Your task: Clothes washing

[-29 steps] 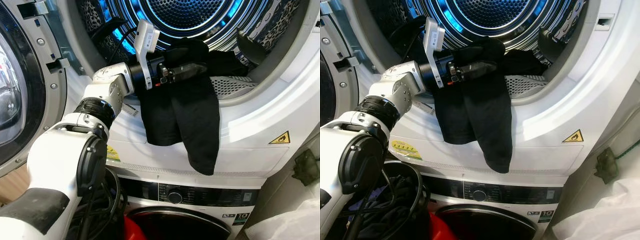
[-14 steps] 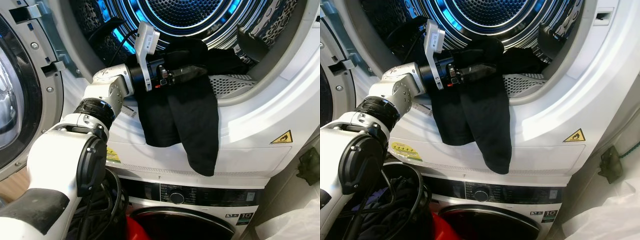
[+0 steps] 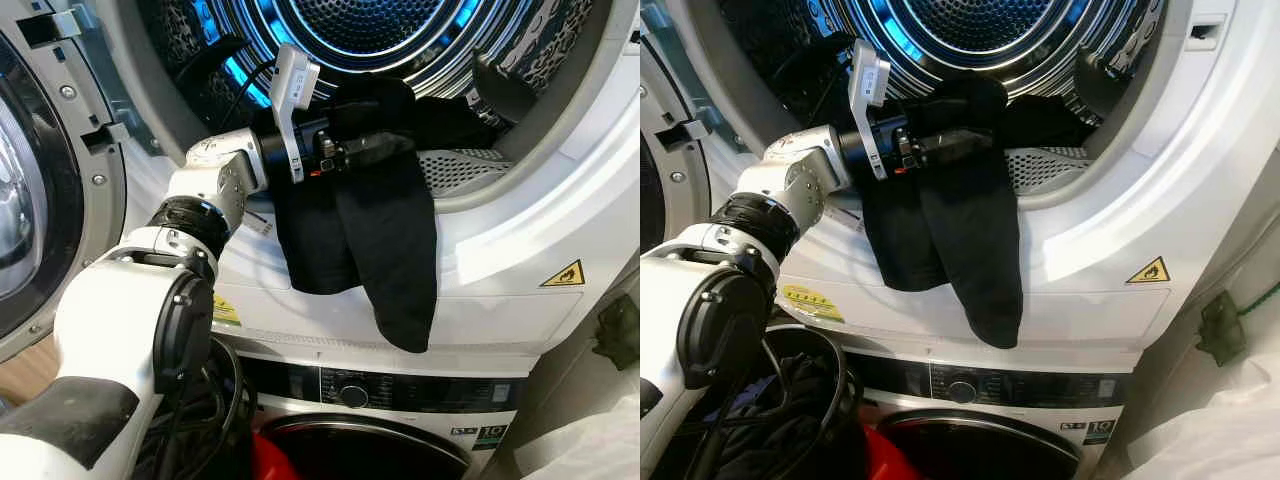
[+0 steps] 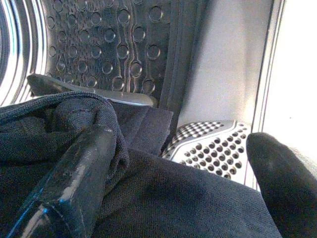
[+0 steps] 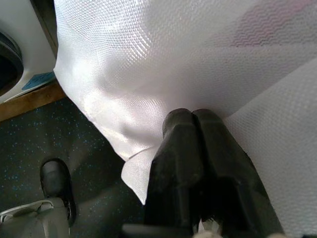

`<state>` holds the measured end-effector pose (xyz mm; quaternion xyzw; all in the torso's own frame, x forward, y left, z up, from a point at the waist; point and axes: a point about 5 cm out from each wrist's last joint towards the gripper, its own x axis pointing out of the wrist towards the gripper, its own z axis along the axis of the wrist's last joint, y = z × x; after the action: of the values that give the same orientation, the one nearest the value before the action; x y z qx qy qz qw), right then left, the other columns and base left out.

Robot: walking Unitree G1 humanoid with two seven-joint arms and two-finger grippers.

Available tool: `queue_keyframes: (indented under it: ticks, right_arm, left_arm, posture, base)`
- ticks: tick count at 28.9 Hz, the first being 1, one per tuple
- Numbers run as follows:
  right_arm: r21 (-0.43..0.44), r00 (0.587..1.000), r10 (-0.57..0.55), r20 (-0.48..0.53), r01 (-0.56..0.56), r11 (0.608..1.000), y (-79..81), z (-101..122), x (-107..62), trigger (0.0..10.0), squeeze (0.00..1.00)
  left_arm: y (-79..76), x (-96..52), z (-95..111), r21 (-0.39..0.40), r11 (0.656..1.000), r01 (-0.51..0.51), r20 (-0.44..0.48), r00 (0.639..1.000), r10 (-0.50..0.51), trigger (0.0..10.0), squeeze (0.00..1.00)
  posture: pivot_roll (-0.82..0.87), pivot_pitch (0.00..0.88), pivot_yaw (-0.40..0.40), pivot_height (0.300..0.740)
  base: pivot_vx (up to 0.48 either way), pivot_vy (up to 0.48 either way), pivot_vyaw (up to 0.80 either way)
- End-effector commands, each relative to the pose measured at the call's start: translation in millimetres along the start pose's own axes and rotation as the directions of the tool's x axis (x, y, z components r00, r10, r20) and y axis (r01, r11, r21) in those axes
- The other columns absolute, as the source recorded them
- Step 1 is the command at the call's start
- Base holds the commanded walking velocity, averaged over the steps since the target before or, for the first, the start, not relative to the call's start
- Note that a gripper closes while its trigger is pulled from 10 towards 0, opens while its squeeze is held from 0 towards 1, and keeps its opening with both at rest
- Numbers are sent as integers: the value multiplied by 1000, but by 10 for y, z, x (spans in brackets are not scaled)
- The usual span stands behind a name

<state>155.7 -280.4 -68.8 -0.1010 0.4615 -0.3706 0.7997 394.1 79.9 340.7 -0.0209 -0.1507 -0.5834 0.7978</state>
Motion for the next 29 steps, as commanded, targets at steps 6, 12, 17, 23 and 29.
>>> queue_keyframes:
  ticks: [6, 12, 17, 23, 29]
  right_arm:
    - [-20, 1000, 15, 7, -15, 1000, 43, -10, -20, 10000, 0]
    - [-22, 1000, 19, 10, -18, 1000, 49, -7, -22, 10000, 0]
    - [-31, 1000, 14, 16, -14, 999, 50, -4, -23, 10000, 0]
    - [-17, 1000, 18, 15, -18, 1000, 52, -10, -24, 10000, 0]
    - [-15, 999, 25, 24, -25, 1000, 67, 7, -29, 10000, 0]
  left_arm:
    - [3, -20, 31, 17, 1000, 16, -19, 1000, -15, 10000, 1000]
    - [0, -16, 34, 15, 1000, 20, -18, 1000, -20, 10000, 1000]
    - [-2, -14, 36, 14, 1000, 23, -18, 1000, -22, 10000, 1000]
    - [-7, -6, 32, 13, 1000, 26, -19, 999, -26, 10000, 1000]
    - [-10, 4, 41, 14, 999, 29, -17, 999, -29, 10000, 1000]
  posture:
    - [12, 0, 127, 740]
    - [10, 0, 130, 740]
    - [7, 0, 132, 740]
    - [5, 0, 134, 740]
    - [5, 0, 134, 740]
  base:
    - [0, 0, 0]
    - [0, 0, 0]
    - [0, 0, 0]
    - [0, 0, 0]
    - [0, 0, 0]
